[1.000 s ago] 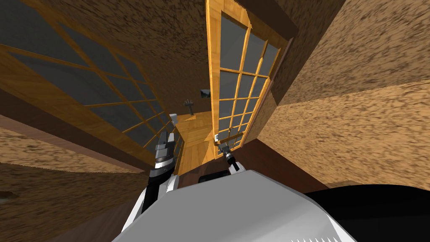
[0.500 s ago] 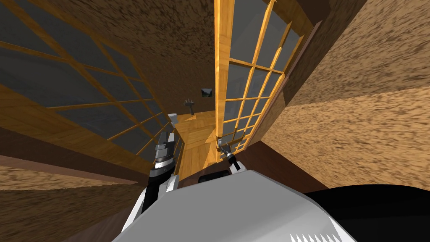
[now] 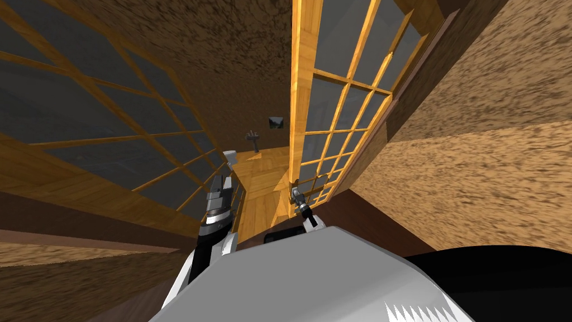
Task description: Push the door open
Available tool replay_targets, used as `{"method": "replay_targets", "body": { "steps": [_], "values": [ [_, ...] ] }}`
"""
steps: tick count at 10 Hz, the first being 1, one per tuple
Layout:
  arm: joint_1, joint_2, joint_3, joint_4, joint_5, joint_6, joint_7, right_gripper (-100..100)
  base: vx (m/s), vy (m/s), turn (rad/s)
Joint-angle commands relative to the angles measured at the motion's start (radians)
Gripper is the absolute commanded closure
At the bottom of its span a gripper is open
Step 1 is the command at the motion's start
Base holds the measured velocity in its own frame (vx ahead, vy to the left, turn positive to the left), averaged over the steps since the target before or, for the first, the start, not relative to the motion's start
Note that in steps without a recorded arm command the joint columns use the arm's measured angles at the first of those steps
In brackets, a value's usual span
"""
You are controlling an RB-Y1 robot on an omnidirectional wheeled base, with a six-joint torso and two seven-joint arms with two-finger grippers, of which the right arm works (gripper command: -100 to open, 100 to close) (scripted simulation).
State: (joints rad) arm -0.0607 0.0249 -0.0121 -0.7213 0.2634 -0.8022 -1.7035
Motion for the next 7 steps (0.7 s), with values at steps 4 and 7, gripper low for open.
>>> {"method": "replay_targets", "body": {
  "steps": [4, 7],
  "values": [
    [0.001, -0.003, -0.003, 0.0, -0.001, 0.0, 0.0, 100, -0.008, -0.002, -0.003],
    [0.001, -0.034, -0.021, 0.003, -0.018, 0.002, 0.012, 100, 0.123, 0.059, -0.021]
  ]
}}
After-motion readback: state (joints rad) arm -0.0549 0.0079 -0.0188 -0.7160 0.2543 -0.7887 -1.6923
